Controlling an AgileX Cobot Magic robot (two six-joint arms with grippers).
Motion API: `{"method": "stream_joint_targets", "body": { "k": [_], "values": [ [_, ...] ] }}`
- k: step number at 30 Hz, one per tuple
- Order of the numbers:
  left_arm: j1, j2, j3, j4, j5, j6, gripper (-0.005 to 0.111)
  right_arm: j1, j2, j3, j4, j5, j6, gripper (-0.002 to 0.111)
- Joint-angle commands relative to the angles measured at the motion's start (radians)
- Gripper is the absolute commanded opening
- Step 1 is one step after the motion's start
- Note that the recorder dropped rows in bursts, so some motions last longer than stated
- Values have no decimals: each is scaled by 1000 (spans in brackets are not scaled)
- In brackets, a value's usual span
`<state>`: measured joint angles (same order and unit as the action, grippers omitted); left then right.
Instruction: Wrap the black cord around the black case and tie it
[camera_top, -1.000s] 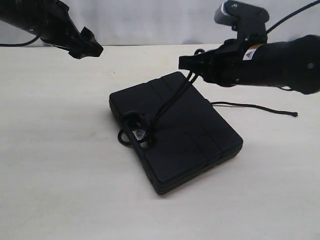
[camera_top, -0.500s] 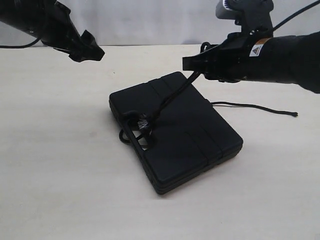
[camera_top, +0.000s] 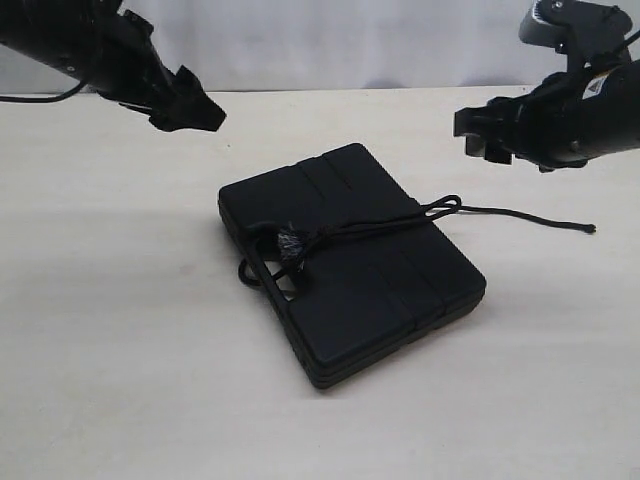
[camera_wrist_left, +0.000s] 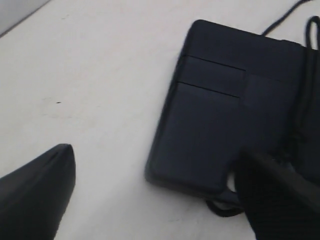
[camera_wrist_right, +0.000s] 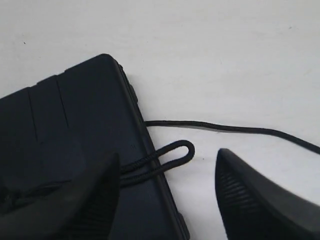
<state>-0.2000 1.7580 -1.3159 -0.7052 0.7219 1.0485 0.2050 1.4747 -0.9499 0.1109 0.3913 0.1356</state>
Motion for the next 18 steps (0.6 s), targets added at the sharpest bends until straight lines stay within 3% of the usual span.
{"method": "stream_joint_targets", "body": {
  "k": [1,5,10,12,18],
  "values": [
    [-55,49,0,-121,104,210,79,-26,13,-5,-34,62,-15,54],
    [-124,89,0,-96,80,320,79,-89,78,-5,-49,154,0,48],
    [-139,90,0,-95,53,315,79,-97,186,-3,-33,170,-50,13],
    [-137,90,0,-93,57,315,79,-97,239,-1,4,154,-97,4],
    [-139,90,0,-61,67,315,79,-97,371,-1,161,137,-243,4]
  ]
}}
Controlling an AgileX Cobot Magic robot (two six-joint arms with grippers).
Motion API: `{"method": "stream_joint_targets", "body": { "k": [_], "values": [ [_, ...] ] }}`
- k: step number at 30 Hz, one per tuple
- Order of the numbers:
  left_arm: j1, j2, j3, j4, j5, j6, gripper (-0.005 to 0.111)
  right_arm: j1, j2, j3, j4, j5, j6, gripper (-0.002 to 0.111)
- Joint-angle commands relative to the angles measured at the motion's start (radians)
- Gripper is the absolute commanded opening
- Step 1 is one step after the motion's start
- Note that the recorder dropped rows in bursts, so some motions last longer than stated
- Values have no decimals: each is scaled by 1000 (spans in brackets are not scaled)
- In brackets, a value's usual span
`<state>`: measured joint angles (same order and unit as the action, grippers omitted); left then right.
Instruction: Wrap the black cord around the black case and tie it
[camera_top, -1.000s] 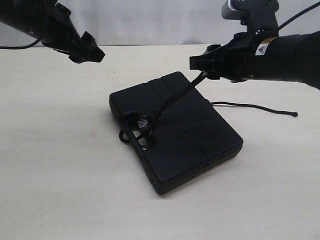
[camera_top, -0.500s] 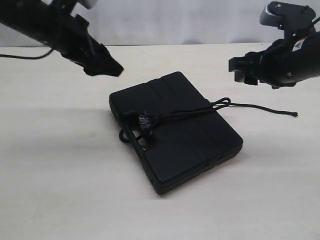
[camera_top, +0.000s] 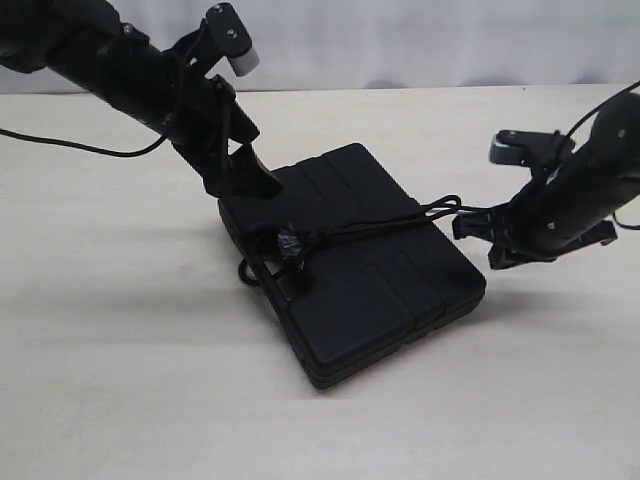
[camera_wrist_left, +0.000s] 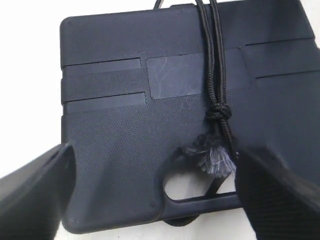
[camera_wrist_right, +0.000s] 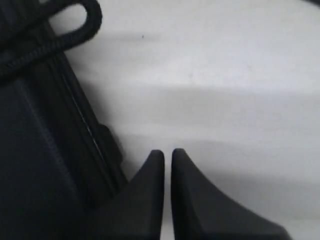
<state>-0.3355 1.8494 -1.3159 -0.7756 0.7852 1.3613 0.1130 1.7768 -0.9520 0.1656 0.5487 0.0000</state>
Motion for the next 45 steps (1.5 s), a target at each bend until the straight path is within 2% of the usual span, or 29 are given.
{"method": "stream_joint_targets", "body": {
  "k": [1,4,6,8,10,14,17,20,26,31,38,41,42,45],
  "values": [
    [-3,-2,0,9,4,2,79,-5,84,1,148,-23,-145,4],
    [-3,-2,0,14,-3,2,79,52,91,23,360,-28,-365,4],
    [-3,-2,0,25,-3,2,79,116,82,23,420,-22,-440,4],
    [-3,-2,0,74,5,2,79,177,68,23,422,-23,-476,4],
    [-3,-2,0,110,32,2,79,192,38,23,390,-26,-482,4],
    [-5,1,0,104,34,2,79,116,-87,23,174,-18,-229,4],
    [-46,29,0,73,3,75,79,57,-140,23,-80,-35,52,4],
    [-89,49,0,39,-35,162,79,27,-127,23,-173,-35,157,4],
    [-154,100,0,50,-106,208,79,14,-85,23,-175,-28,159,16],
    [-178,148,0,59,-174,215,79,14,-80,23,-177,-57,159,27],
    [-178,178,0,60,-201,215,79,-31,-38,44,-180,-195,175,30],
    [-178,178,0,60,-201,215,79,-107,9,45,-102,-227,211,30],
    [-178,178,0,60,-215,215,79,-159,38,45,-8,-246,211,30],
    [-178,178,0,60,-234,215,79,-209,63,45,167,-260,173,30]
  ]
}}
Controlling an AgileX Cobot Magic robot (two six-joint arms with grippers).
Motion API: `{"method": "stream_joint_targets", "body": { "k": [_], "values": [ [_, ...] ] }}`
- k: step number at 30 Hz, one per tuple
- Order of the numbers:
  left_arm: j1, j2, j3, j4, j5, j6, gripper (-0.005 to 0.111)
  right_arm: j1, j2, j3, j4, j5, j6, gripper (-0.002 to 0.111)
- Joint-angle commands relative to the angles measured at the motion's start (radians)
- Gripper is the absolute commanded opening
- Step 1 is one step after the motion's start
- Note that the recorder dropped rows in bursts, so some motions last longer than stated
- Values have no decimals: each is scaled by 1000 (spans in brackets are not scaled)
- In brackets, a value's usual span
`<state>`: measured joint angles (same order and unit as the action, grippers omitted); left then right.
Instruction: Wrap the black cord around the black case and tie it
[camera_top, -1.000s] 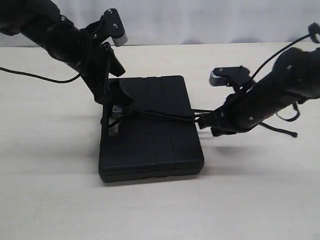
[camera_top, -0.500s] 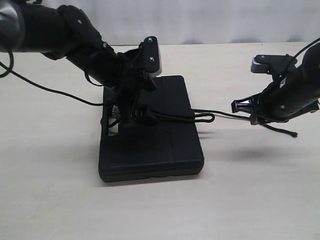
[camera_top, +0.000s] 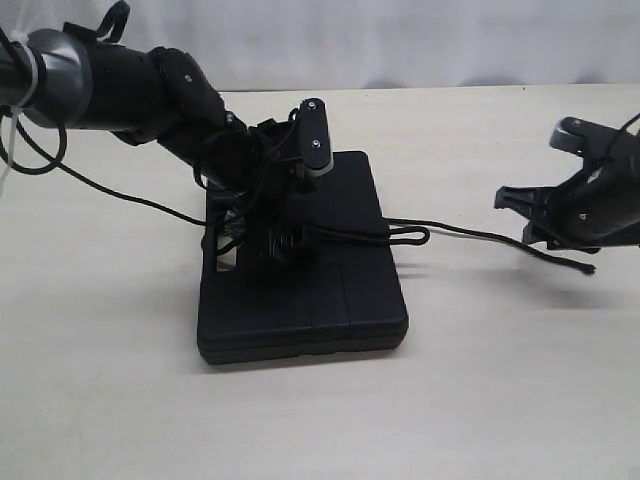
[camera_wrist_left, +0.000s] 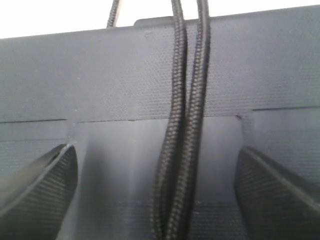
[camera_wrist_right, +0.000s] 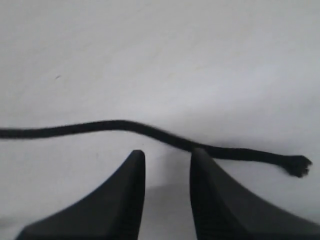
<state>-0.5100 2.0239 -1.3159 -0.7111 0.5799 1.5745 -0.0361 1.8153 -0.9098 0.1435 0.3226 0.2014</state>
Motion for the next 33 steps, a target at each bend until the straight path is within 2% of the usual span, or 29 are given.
{"method": "stream_joint_targets", "body": {
  "k": [1,5,7,8,11,12,15,16,17,20,24,27,33],
  "values": [
    [-3,4,0,-7,-40,2,79,-66,30,3,251,-30,-54,30],
    [-3,4,0,-5,-41,2,79,-38,32,-2,528,-24,-345,30],
    [-3,4,0,-5,-41,2,79,17,32,-23,530,-24,-619,30],
    [-3,4,0,-5,-41,2,79,33,32,-36,504,-14,-644,30],
    [-3,4,0,-5,-40,2,79,57,34,-103,335,56,-543,30],
    [-3,4,0,-5,-40,2,79,59,43,-148,173,122,-400,30],
    [-3,4,0,-5,-40,2,79,62,67,-236,-163,263,-180,31],
    [-3,4,0,-5,-40,2,79,62,75,-265,-235,305,-150,34],
    [-3,4,0,-5,-40,2,79,62,92,-309,-336,408,-144,42],
    [-3,4,0,-5,-40,2,79,62,123,-351,-366,493,-240,56],
    [-3,4,0,-5,-40,2,79,74,174,-351,-317,462,-320,57],
    [-3,4,0,-5,-40,2,79,136,215,-351,-312,447,-432,57],
    [-3,4,0,-3,-40,2,79,214,235,-353,-636,397,-207,57]
  ]
}}
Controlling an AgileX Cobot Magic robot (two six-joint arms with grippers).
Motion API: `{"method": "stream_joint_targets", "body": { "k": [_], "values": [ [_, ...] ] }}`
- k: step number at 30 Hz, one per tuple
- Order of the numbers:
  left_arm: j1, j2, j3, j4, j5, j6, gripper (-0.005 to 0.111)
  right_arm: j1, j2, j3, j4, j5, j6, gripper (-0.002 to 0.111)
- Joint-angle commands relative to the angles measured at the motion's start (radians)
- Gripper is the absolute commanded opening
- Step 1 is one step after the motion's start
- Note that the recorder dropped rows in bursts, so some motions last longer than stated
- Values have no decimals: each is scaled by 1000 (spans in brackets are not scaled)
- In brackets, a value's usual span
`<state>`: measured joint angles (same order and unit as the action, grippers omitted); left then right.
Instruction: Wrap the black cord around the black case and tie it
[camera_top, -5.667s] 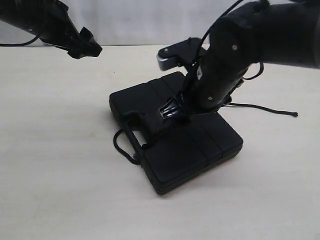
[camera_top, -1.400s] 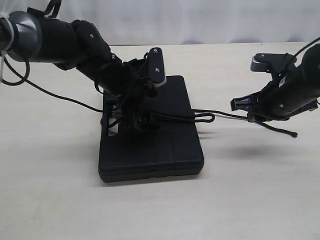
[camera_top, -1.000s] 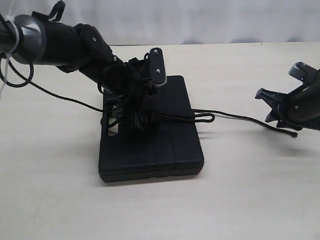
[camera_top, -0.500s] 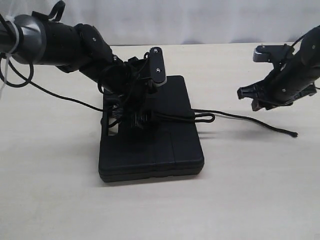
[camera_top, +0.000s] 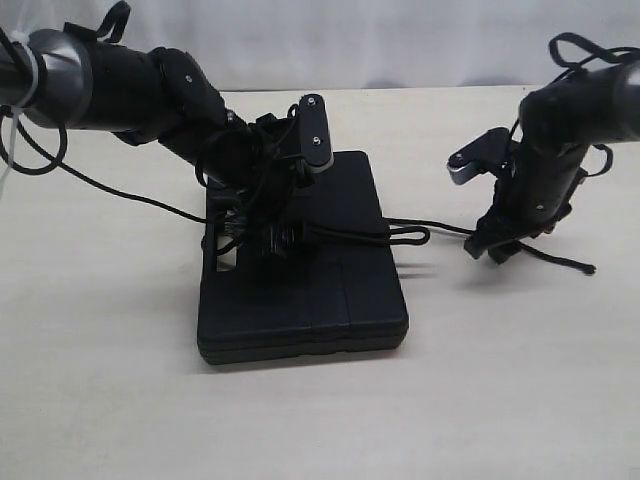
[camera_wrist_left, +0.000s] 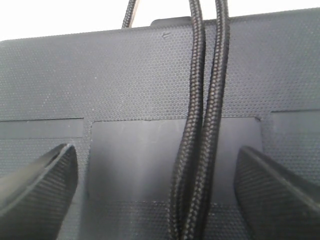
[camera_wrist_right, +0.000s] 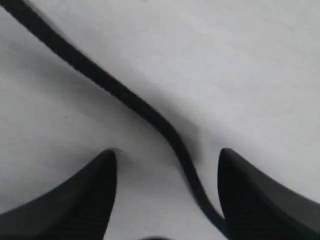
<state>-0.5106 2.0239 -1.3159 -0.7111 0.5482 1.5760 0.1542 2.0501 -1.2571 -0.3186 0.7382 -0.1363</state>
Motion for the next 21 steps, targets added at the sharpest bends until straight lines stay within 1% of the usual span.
{"method": "stream_joint_targets", "body": {
  "k": [1,2,3,5,10,12,14,17,18,21],
  "values": [
    [-3,4,0,-3,-9,0,79,24,0,-5,-199,-19,170,56],
    [-3,4,0,-3,-9,0,79,21,2,-5,-209,-19,198,53],
    [-3,4,0,-3,-9,0,79,17,10,-5,-205,-13,202,44],
    [-3,4,0,-3,-9,0,79,17,33,-5,-192,5,186,33],
    [-3,4,0,0,-9,0,79,22,88,-5,-87,53,48,4],
    [-3,4,0,0,-9,0,79,22,96,-5,-82,85,5,4],
    [-3,4,0,0,-9,0,79,22,98,-5,-76,132,-108,4],
    [-3,4,0,0,-9,0,79,22,98,-5,-53,137,-196,4],
    [-3,4,0,0,-9,0,79,22,98,-5,-66,137,-230,4],
    [-3,4,0,0,-9,0,79,22,84,-3,-175,137,-216,4]
  ]
}}
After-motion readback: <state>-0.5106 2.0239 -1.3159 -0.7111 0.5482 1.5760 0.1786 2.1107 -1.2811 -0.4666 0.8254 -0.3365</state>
